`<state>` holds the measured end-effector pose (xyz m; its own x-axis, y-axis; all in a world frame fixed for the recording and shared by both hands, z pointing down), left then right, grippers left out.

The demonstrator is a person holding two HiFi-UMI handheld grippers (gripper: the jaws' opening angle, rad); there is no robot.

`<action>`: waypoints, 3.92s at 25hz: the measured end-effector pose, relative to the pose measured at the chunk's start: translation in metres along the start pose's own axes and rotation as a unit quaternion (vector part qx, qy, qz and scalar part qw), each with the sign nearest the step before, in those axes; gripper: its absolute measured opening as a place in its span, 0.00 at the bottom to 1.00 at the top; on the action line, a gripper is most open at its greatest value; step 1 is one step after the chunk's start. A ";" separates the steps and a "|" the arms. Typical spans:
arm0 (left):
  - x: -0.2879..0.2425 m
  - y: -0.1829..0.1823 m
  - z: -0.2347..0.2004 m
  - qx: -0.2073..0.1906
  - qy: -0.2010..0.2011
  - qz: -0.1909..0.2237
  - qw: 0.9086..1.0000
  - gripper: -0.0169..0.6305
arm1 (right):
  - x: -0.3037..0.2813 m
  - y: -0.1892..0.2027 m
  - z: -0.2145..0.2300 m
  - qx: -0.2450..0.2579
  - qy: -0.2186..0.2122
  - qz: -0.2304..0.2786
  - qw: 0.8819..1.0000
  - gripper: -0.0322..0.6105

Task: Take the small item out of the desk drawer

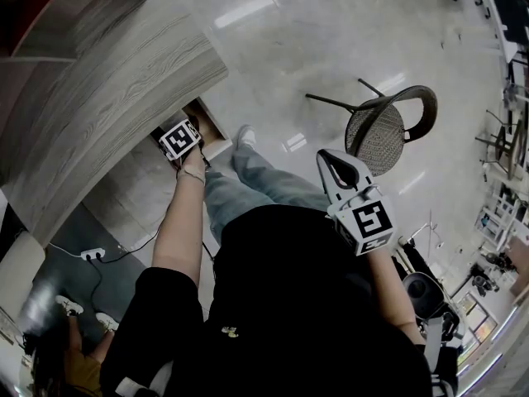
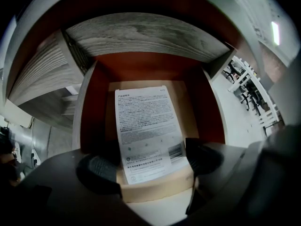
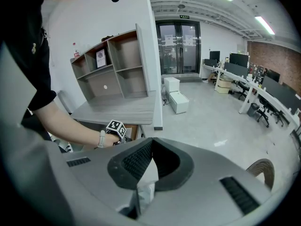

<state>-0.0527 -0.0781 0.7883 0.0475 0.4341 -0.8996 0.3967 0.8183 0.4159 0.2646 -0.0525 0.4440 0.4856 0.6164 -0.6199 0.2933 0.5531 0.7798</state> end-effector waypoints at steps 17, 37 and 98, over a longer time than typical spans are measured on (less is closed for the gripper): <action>0.056 0.022 0.002 -0.053 0.063 -0.014 0.997 0.68 | 0.004 -0.016 -0.043 -0.004 -0.013 0.030 0.999 0.04; 0.022 0.042 0.009 -0.094 0.077 -0.053 0.991 0.68 | 0.018 -0.002 -0.046 -0.005 0.015 0.009 1.000 0.04; 0.194 -0.012 -0.019 -0.162 0.214 -0.033 0.963 0.67 | -0.005 -0.054 -0.160 -0.019 -0.026 0.089 0.996 0.04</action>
<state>-0.0653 0.0035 0.6117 -0.3784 0.4362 -0.8164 0.0753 0.8936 0.4425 0.1143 0.0046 0.3911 0.5697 0.6768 -0.4662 0.1676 0.4596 0.8722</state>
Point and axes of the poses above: the fingertips, and each gripper's own axes: x backward along the fingers, z to its right, y out of its underside, the point moved 3 cm from there along x, backward along the fingers, and after that the axes turned 9 degrees about z, right-handed, at the moved point
